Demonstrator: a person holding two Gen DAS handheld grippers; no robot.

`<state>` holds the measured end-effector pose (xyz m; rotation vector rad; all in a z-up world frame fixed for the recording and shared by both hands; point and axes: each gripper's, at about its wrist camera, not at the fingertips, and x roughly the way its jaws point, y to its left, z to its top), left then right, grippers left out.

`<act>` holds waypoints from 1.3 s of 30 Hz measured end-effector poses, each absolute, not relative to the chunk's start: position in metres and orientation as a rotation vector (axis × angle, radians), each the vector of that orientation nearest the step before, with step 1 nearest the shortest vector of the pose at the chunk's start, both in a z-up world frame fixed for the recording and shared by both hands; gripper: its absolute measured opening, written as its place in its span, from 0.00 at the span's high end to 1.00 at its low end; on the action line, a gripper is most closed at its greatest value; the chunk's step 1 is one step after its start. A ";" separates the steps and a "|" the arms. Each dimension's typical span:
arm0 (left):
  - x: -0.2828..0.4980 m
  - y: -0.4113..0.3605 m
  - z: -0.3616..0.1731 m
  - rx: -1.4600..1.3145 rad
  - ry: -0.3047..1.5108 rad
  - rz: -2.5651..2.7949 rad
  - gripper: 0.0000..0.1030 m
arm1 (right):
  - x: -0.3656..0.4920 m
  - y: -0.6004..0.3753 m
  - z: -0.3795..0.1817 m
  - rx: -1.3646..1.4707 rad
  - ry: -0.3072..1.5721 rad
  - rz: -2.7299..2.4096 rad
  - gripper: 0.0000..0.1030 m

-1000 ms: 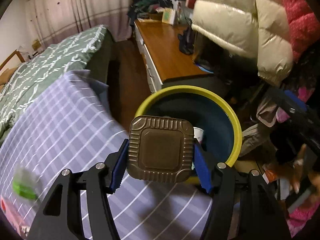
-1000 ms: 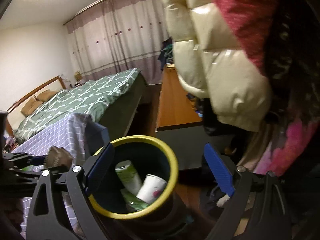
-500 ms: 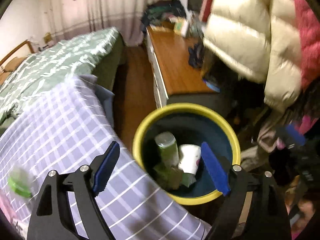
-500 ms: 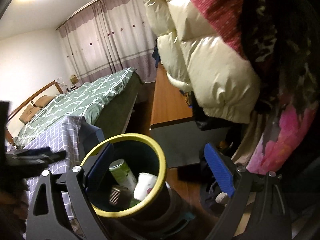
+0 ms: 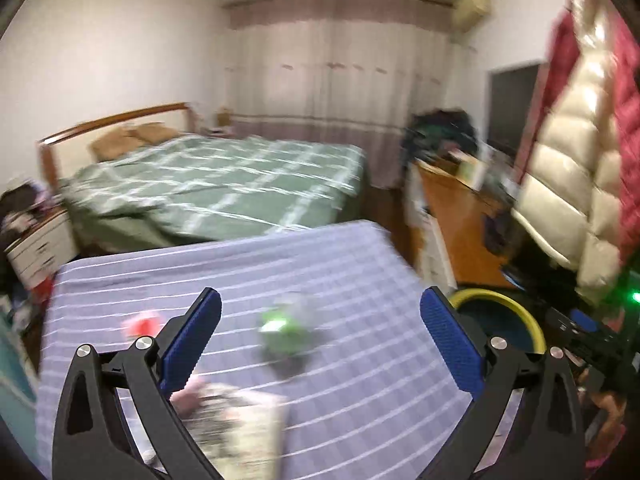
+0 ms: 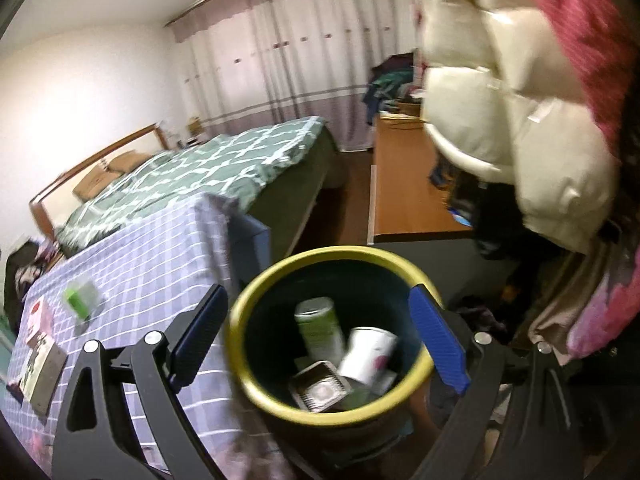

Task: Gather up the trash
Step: 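Grasp the crumpled white milk carton with the right gripper and lift it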

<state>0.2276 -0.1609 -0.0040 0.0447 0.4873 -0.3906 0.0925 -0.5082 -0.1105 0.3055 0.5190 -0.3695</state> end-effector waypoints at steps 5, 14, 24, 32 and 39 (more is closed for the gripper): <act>0.227 -0.067 -0.002 -0.009 0.420 -0.200 0.05 | 0.123 -0.453 -0.101 0.235 0.549 -0.260 0.15; 0.221 0.073 -0.013 -0.138 0.407 0.044 0.05 | 0.168 -0.324 -0.093 0.123 0.615 0.024 0.15; 0.193 0.121 -0.014 -0.090 0.375 0.145 0.05 | 0.195 -0.163 -0.094 0.089 0.704 0.339 0.16; 0.165 0.141 0.007 -0.099 0.325 0.193 0.05 | 0.220 -0.096 -0.120 0.077 0.850 0.408 0.29; 0.147 0.153 0.016 -0.123 0.309 0.196 0.05 | 0.238 -0.081 -0.135 0.019 0.931 0.331 0.31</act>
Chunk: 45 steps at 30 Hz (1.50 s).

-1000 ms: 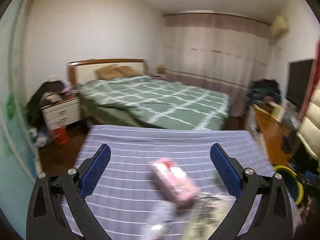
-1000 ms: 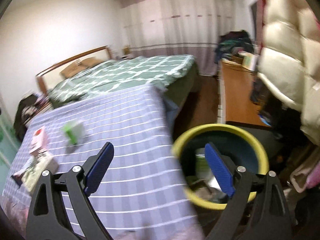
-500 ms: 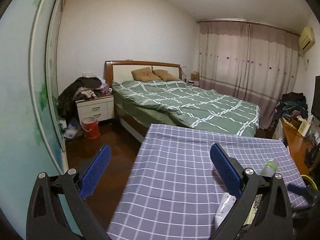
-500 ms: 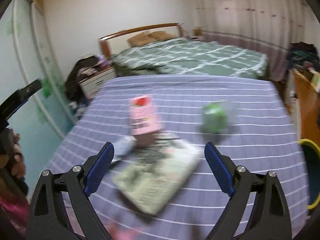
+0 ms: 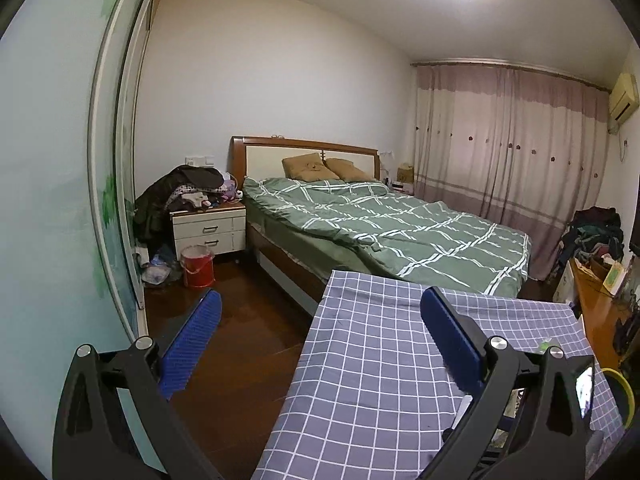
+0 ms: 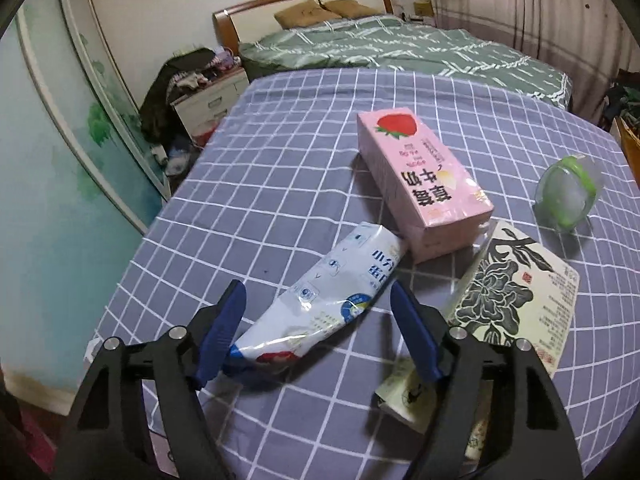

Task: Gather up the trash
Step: 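Grasp the crumpled white milk carton with the right gripper and lift it, then carry the milk carton over the yellow bin and open the right gripper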

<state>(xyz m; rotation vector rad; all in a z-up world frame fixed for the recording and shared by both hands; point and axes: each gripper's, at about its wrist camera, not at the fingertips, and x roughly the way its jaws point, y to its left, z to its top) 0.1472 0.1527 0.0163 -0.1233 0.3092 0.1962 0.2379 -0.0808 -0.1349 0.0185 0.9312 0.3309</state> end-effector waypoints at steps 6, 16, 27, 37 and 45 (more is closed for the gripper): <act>0.150 0.142 0.018 -0.116 0.323 0.163 0.05 | 0.245 -0.072 -0.141 -0.001 0.965 0.327 0.30; 0.155 0.126 0.016 -0.100 0.338 0.129 0.05 | 0.240 -0.055 -0.149 -0.055 0.956 0.364 0.58; 0.162 0.120 0.008 -0.107 0.368 0.110 0.05 | 0.211 -0.113 -0.114 0.118 0.896 0.502 0.59; 0.171 0.086 0.005 -0.067 0.388 0.048 0.05 | 0.192 -0.193 -0.075 0.142 0.759 0.383 0.59; 0.180 0.057 0.005 -0.037 0.405 0.005 0.05 | 0.186 -0.339 -0.069 0.240 0.697 0.076 0.59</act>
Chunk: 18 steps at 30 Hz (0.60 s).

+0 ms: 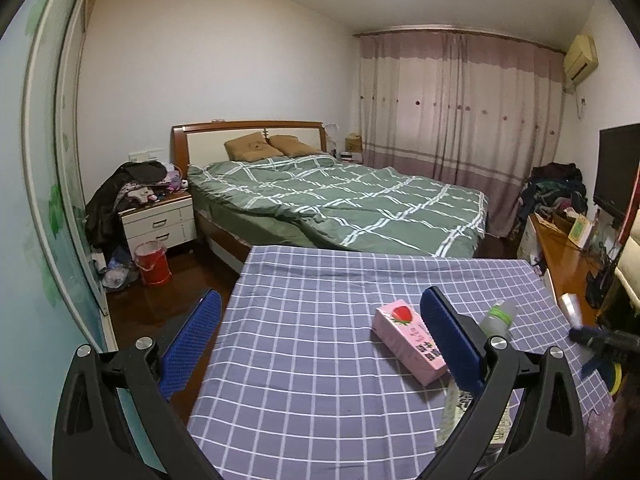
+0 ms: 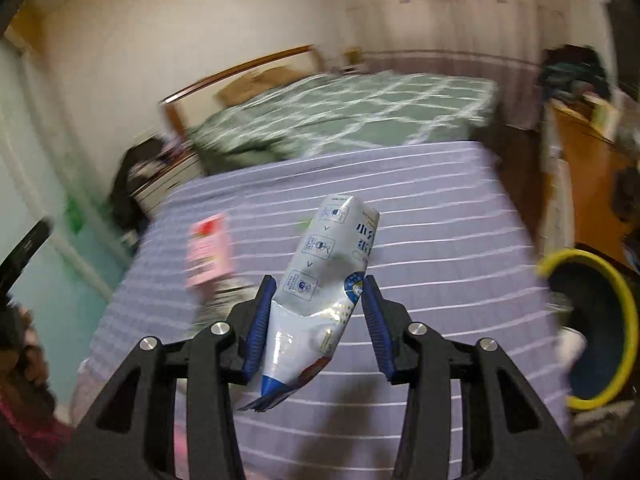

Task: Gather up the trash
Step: 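Carry the milk carton over the yellow bin and open the right gripper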

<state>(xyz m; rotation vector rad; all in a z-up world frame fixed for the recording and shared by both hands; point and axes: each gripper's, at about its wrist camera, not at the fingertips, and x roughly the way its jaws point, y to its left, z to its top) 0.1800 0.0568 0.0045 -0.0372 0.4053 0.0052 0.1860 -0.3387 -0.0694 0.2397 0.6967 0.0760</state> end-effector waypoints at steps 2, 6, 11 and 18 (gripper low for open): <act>0.182 0.047 0.004 -0.028 0.410 -0.008 0.05 | 0.184 -0.375 -0.074 0.255 0.694 -0.010 0.59; 0.187 0.027 -0.001 -0.011 0.433 -0.037 0.05 | 0.180 -0.438 -0.093 0.276 0.722 -0.171 0.59; 0.197 -0.004 -0.011 0.014 0.472 -0.085 0.05 | 0.183 -0.498 -0.126 0.305 0.772 -0.325 0.58; 0.202 -0.047 -0.025 0.068 0.518 -0.151 0.05 | 0.190 -0.538 -0.158 0.335 0.836 -0.447 0.42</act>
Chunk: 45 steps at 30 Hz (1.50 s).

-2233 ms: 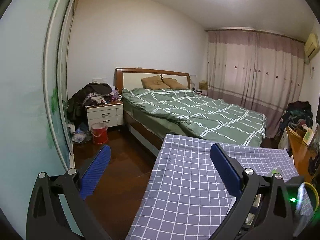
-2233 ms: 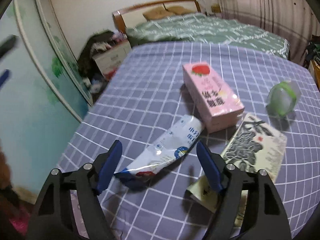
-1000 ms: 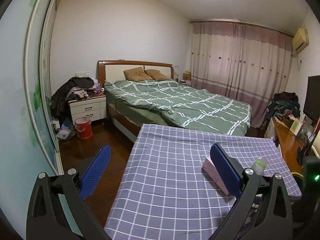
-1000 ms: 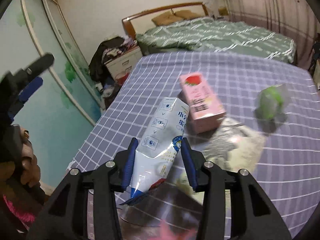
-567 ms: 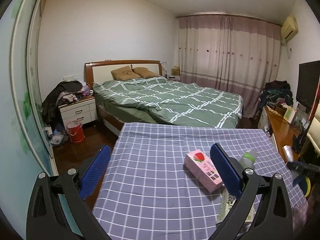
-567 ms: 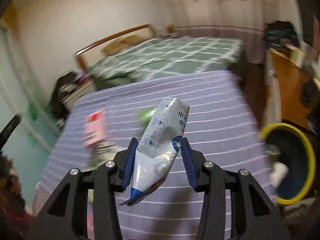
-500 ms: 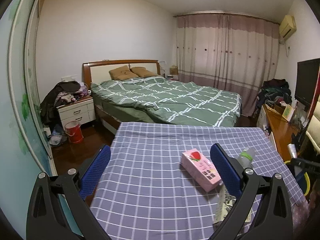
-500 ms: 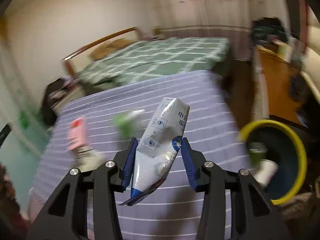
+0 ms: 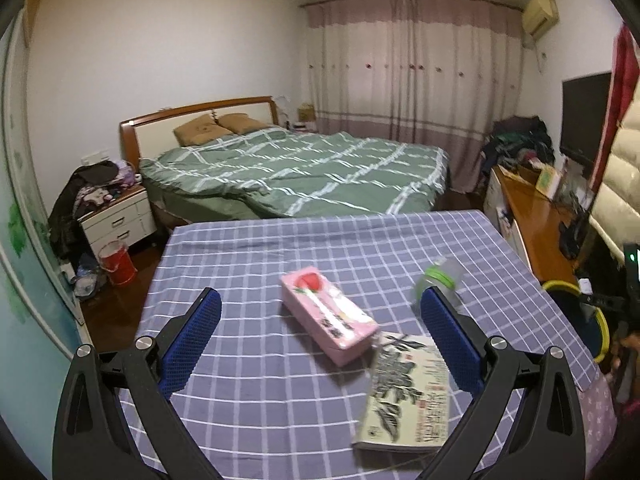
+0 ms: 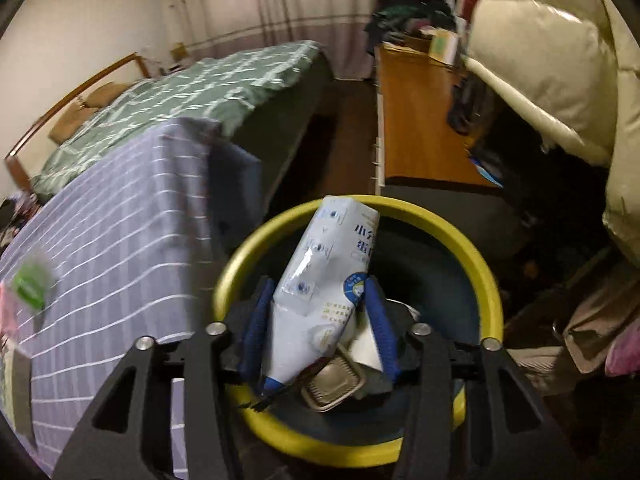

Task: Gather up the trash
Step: 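Carry the milk carton over the yellow bin and open the right gripper, then grasp the cream flower-printed box with the left gripper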

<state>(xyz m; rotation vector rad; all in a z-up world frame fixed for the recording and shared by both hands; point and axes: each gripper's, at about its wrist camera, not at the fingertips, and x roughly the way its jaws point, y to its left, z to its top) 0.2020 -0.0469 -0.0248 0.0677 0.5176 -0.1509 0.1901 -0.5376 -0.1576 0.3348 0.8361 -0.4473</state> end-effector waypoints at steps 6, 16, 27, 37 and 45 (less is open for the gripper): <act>0.206 -0.081 -0.041 0.108 0.568 -0.217 0.05 | 0.182 -0.544 -0.144 0.417 0.763 -0.475 0.35; 0.216 -0.113 -0.082 0.165 0.714 -0.319 0.05 | 0.164 -0.475 -0.105 0.322 0.438 -0.405 0.20; 0.241 -0.131 -0.139 0.202 0.907 -0.314 0.05 | 0.168 -0.479 -0.117 0.338 0.481 -0.378 0.20; 0.254 -0.132 -0.153 0.182 0.972 -0.315 0.29 | 0.167 -0.479 -0.117 0.346 0.479 -0.350 0.20; 0.248 -0.147 -0.145 0.202 0.960 -0.368 0.30 | 0.166 -0.485 -0.119 0.362 0.481 -0.361 0.20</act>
